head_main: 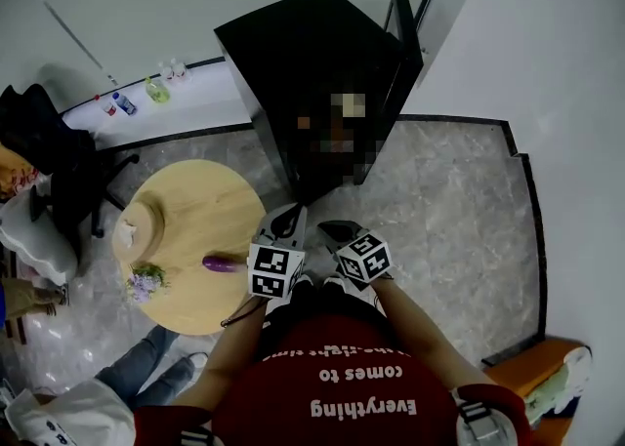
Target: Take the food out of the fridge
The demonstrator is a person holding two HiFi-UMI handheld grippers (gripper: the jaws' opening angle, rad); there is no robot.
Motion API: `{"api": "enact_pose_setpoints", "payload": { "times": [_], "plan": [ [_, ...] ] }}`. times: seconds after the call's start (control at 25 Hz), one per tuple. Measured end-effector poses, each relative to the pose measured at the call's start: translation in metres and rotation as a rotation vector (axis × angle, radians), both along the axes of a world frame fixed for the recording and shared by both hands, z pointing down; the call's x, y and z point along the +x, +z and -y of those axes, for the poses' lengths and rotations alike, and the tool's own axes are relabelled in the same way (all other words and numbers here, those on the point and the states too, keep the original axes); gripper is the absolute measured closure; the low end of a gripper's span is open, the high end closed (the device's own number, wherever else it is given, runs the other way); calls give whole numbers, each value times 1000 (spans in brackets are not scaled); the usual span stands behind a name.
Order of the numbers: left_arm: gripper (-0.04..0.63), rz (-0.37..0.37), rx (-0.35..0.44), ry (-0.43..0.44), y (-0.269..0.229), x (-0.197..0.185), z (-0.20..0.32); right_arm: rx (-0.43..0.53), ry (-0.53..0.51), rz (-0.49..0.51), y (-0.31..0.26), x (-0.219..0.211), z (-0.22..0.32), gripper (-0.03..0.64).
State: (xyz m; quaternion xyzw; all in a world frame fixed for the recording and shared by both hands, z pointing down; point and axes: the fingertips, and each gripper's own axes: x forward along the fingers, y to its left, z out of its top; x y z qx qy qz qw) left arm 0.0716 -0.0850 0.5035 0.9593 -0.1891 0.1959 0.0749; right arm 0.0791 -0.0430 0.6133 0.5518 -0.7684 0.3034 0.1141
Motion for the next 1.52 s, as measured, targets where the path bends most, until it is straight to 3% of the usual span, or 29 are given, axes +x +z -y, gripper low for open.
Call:
{"api": "enact_pose_setpoints", "payload": {
  "times": [0.4, 0.68, 1.2, 1.52],
  "plan": [
    [594, -40, -6, 106, -5, 32, -9, 127, 247, -21, -32, 63, 23, 606],
    [594, -14, -26, 102, 4, 57, -8, 178, 275, -10, -43, 103, 48, 606],
    [594, 30, -60, -152, 19, 126, 43, 171, 148, 114, -42, 186, 114, 606],
    [594, 26, -62, -258, 21, 153, 59, 124, 166, 236, -38, 223, 142, 604]
  ]
}}
